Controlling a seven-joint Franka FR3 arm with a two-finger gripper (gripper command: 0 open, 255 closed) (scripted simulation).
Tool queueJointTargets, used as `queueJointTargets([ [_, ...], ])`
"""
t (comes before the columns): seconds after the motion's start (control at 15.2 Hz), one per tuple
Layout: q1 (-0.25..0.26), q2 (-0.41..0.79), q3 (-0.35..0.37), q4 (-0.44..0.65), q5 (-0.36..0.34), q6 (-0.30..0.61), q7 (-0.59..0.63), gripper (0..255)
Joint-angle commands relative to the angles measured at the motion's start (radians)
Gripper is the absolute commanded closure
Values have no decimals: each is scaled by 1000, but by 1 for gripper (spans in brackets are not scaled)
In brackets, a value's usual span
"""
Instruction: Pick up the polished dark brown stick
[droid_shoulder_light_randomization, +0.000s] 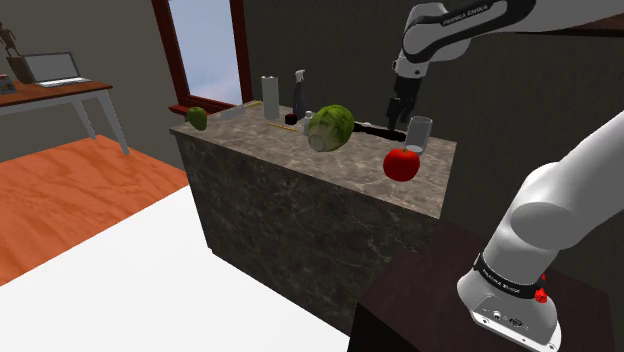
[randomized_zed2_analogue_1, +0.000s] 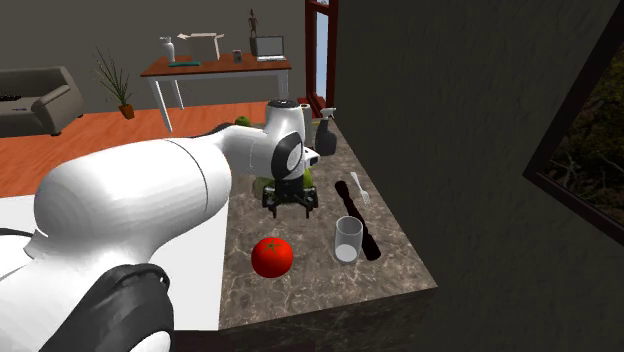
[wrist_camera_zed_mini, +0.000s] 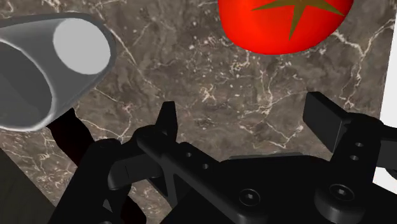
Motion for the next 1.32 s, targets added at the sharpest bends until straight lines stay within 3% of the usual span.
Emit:
queueJointTargets([
  [0.0, -3, 78, -37, 49, 6, 25, -66, 0],
  [0.59, -36, 431, -134, 311, 115, 85, -333, 0],
  [1.25, -174, 838, -119, 734, 257, 32, -559, 0],
])
